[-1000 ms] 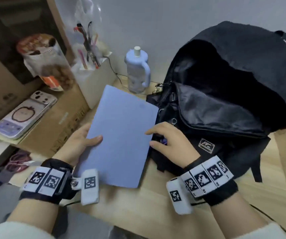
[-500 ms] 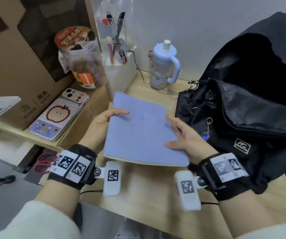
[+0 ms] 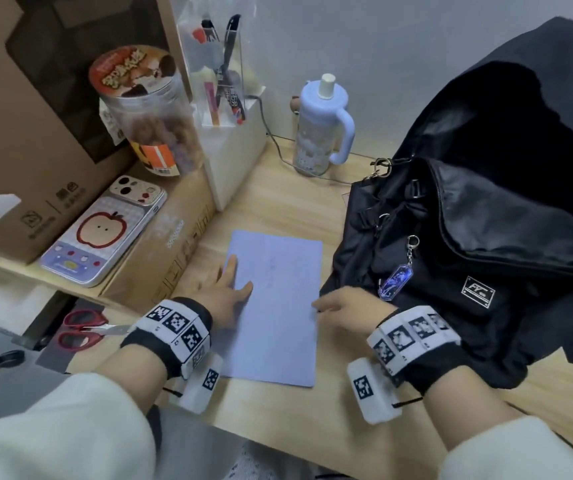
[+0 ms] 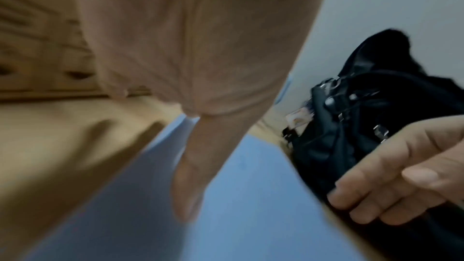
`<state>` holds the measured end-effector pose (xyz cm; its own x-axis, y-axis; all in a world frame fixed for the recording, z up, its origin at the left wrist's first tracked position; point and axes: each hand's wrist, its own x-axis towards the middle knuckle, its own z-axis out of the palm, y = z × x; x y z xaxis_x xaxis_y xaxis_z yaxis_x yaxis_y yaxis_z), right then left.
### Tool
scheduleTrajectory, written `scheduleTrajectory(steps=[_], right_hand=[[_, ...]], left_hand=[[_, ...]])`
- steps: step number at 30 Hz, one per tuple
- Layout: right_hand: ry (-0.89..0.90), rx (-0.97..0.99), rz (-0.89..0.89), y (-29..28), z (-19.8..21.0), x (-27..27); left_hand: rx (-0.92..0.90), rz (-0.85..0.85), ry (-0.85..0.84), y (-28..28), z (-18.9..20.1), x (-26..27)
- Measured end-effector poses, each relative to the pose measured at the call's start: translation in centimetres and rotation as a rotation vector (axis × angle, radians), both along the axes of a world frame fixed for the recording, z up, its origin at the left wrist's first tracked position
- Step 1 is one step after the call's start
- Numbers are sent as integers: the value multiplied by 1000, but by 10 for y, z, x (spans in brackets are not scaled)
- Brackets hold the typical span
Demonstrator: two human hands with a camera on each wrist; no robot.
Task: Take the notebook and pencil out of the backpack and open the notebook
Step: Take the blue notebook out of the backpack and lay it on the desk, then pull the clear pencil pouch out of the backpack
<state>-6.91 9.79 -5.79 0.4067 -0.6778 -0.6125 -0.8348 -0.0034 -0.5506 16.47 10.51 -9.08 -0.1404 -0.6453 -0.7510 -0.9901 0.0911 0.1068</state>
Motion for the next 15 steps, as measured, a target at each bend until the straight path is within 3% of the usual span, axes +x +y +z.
scheduleTrajectory(steps=[3, 6, 9, 12, 15], right_hand=[[-144, -197, -98, -17, 67, -28], [-343, -382, -297, -31, 135, -71], [-325, -520, -416, -44, 167, -127], [-91, -580, -443, -59, 172, -177], [101, -535, -393, -75, 164, -209]], left_hand=[[-87, 87, 232, -24, 42, -38], [-323, 291, 764, -46, 100, -99], [-545, 219, 1154, -54, 154, -175], [-698, 4, 1152, -65, 178, -245], [-738, -207, 708, -94, 168, -299]])
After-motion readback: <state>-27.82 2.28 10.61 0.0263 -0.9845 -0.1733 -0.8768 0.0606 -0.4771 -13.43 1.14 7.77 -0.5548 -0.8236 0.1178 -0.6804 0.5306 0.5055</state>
